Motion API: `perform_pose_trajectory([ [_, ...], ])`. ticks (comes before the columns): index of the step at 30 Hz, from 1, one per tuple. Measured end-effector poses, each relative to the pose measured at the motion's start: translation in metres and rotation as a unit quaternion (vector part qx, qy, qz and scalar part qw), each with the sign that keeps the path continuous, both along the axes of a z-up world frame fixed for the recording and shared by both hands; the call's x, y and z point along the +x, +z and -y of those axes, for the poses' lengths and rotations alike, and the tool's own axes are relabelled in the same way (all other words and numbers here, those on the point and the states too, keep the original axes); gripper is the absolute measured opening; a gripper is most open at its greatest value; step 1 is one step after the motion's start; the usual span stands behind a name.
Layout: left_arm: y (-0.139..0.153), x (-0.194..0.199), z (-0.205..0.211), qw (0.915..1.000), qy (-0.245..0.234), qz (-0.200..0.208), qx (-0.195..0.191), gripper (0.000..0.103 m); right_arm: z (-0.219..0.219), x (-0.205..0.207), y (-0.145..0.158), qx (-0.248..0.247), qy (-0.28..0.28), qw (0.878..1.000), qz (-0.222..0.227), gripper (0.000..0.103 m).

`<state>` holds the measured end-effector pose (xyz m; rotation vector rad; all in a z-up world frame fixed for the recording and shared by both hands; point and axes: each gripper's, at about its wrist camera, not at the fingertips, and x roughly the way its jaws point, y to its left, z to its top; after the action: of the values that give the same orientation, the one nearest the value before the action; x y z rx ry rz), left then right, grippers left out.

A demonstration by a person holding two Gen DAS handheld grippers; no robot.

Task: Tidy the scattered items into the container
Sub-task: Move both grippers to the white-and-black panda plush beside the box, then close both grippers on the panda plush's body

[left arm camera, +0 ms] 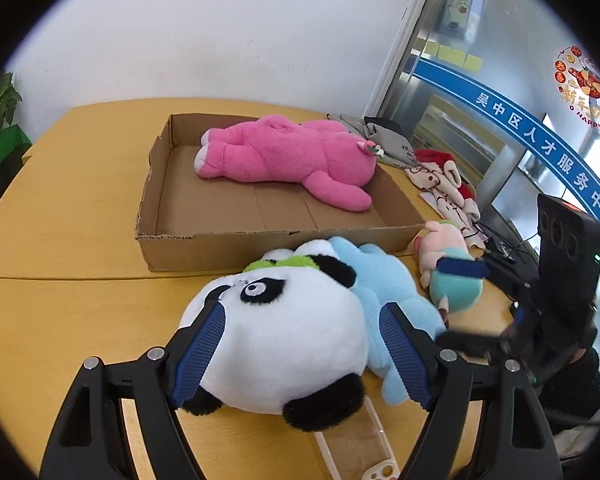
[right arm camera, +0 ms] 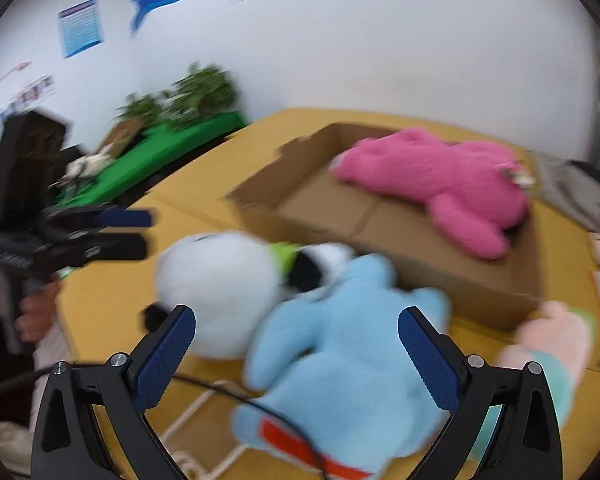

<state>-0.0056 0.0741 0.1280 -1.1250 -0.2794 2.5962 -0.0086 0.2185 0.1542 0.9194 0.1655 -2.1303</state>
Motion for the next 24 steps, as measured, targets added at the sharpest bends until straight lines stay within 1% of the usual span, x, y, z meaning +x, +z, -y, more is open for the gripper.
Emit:
perform_pose_trajectory([
  [3, -0.024, -0.009, 0.007, 0.9993, 0.006, 0.034, 0.011, 0.079, 0.02, 0.012, -0.01, 0.009, 0.041, 0.999, -0.009, 0.103],
  [5, -0.039, -0.011, 0.015, 0.9981, 0.014, 0.055, 0.024, 0.08, 0.025, 0.013, -0.014, 0.009, 0.052, 0.999, -0.004, 0.103],
  [8, -0.05, -0.005, 0.027, 0.9952, 0.022, 0.065, 0.07, 0.08, 0.019, 0.002, -0.016, 0.008, 0.032, 0.999, 0.015, 0.103],
  [10, -0.06, 0.0, 0.035, 0.9902, 0.035, 0.083, 0.107, 0.08, 0.011, -0.008, -0.018, -0.006, 0.022, 0.999, 0.042, 0.103],
  [11, -0.067, 0.003, 0.041, 0.9849, 0.041, 0.095, 0.139, 0.08, 0.008, -0.012, -0.019, -0.016, 0.019, 0.998, 0.054, 0.103],
  [12, -0.075, 0.005, 0.047, 0.9777, 0.045, 0.105, 0.176, 0.08, 0.005, -0.016, -0.021, -0.025, 0.012, 0.997, 0.066, 0.103],
  [13, -0.085, 0.007, 0.054, 0.968, 0.052, 0.116, 0.216, 0.079, 0.001, -0.021, -0.023, -0.036, 0.0, 0.996, 0.085, 0.103],
  [14, -0.096, 0.009, 0.06, 0.9545, 0.061, 0.129, 0.262, 0.08, -0.002, -0.025, -0.026, -0.047, -0.009, 0.994, 0.102, 0.103],
  [16, -0.121, 0.009, 0.074, 0.918, 0.082, 0.15, 0.358, 0.08, -0.004, -0.035, -0.031, -0.078, -0.018, 0.987, 0.139, 0.103],
  [17, -0.129, 0.008, 0.08, 0.9014, 0.093, 0.156, 0.393, 0.08, -0.006, -0.039, -0.034, -0.093, -0.022, 0.984, 0.153, 0.103],
  [18, -0.136, 0.006, 0.084, 0.8888, 0.102, 0.16, 0.417, 0.08, -0.007, -0.042, -0.036, -0.105, -0.027, 0.98, 0.166, 0.103],
  [19, -0.139, 0.004, 0.085, 0.8845, 0.104, 0.166, 0.423, 0.08, -0.007, -0.045, -0.038, -0.114, -0.036, 0.976, 0.18, 0.103],
  [20, -0.141, 0.001, 0.084, 0.8821, 0.102, 0.174, 0.426, 0.08, -0.006, -0.047, -0.04, -0.118, -0.042, 0.974, 0.189, 0.103],
  [22, -0.146, -0.005, 0.078, 0.8753, 0.088, 0.193, 0.435, 0.08, -0.004, -0.047, -0.039, -0.12, -0.04, 0.973, 0.194, 0.103],
  [24, -0.147, -0.007, 0.071, 0.8758, 0.079, 0.197, 0.433, 0.081, -0.003, -0.045, -0.039, -0.115, -0.042, 0.974, 0.191, 0.103],
])
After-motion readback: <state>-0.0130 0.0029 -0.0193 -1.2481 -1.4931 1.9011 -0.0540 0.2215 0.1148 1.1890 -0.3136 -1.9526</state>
